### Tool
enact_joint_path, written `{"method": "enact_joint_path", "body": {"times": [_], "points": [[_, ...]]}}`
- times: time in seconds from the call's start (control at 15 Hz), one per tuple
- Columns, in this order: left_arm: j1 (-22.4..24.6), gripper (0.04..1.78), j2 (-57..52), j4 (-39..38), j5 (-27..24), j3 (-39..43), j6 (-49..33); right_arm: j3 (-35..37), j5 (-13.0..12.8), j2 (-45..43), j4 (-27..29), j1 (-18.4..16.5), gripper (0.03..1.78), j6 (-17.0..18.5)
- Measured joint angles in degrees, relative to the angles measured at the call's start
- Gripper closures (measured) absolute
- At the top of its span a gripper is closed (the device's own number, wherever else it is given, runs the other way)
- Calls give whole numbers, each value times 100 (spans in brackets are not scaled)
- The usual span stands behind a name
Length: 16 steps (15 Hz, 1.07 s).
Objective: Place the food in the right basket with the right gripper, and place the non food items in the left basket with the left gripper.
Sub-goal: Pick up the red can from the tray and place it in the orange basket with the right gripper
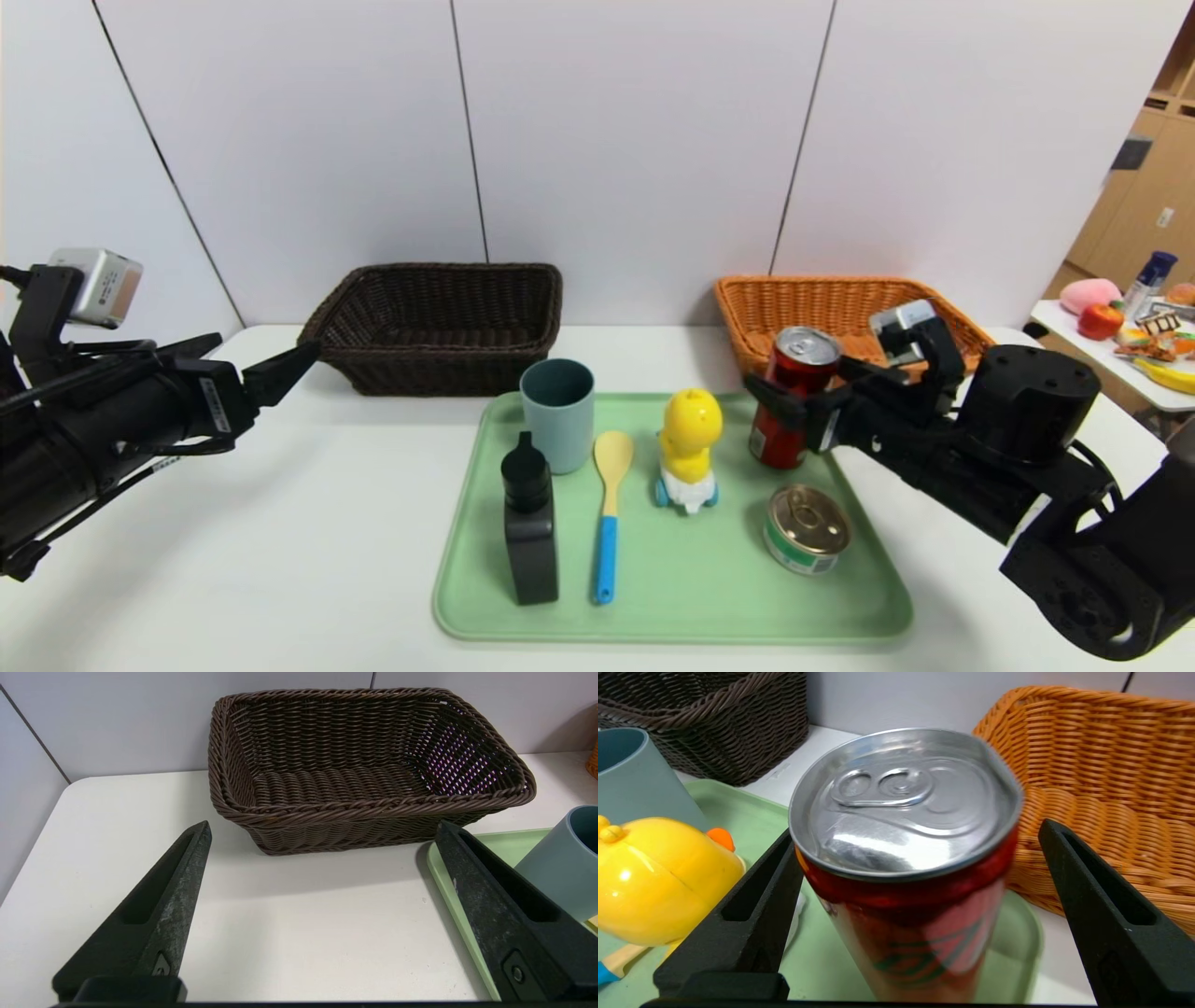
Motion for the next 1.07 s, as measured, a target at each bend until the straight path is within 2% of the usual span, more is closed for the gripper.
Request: {"method": "enact_joint_path", "body": {"times": [0.07,0.27,0.4,0.8,1.07], "points": [[0,13,0,0,0,6,1,-52,0,68,-9,17,14,6],[2,13,-1,-22,9,11,6,-132,2,162,-11,37,60,11],[2,13,-9,-23,11,13,4,-110,0,166,-9,52,81,13],[0,13,-12,-23,9,34,9,72,0,-17,2,129,83,319],[2,13,-33,-23,9,61,9,-44,-2,-634,156,57,83,369]]}}
